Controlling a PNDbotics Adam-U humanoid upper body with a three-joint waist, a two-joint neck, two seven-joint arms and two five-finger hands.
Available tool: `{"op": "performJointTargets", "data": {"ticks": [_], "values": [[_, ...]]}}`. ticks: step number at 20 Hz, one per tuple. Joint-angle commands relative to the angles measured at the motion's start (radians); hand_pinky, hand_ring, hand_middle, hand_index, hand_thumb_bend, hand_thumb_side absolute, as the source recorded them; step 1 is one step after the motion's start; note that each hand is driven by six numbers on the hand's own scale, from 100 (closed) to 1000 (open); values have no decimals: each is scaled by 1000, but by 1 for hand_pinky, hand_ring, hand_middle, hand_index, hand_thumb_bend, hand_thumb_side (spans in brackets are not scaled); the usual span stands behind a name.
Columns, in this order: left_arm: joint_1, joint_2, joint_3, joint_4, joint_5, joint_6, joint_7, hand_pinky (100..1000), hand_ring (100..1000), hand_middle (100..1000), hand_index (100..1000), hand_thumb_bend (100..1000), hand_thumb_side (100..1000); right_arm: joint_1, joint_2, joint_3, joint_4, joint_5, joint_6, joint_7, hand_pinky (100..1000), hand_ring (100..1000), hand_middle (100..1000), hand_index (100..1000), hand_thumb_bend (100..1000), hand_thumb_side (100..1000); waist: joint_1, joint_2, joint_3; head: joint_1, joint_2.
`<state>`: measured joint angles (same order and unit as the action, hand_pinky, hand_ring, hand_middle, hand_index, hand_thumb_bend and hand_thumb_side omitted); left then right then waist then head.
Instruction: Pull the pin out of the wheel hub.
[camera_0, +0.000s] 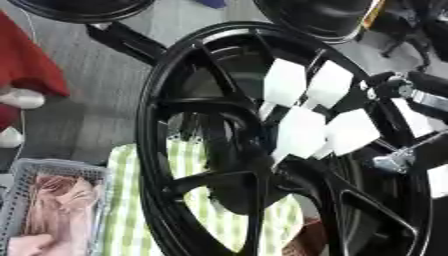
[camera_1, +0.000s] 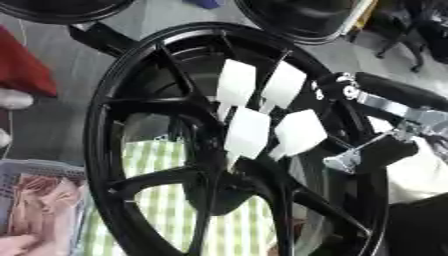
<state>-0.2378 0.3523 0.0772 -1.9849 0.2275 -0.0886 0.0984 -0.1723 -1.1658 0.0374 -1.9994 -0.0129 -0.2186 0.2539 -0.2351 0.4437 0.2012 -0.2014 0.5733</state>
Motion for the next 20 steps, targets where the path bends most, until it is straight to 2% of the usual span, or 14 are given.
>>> {"op": "performJointTargets", "data": {"ticks": [1, 9, 20], "values": [[-3, 7, -2, -15, -6, 2, -2, 1000, 763, 716, 846, 100, 756, -8, -25, -13, -1, -13, 2, 15, 594, 747, 739, 780, 429, 100, 9, -23, -4, -1, -1], [-3, 6, -2, -15, -4, 5, -7, 1000, 763, 716, 846, 100, 756, -14, -29, -18, -1, -25, -2, 41, 592, 754, 745, 802, 446, 108, 9, -26, -4, -1, -2], [1, 2, -2, -15, -4, 12, -9, 1000, 764, 718, 847, 100, 757, -30, -33, -13, -1, -97, 4, 52, 534, 740, 717, 746, 475, 170, 9, -34, -10, -2, 1]]}}
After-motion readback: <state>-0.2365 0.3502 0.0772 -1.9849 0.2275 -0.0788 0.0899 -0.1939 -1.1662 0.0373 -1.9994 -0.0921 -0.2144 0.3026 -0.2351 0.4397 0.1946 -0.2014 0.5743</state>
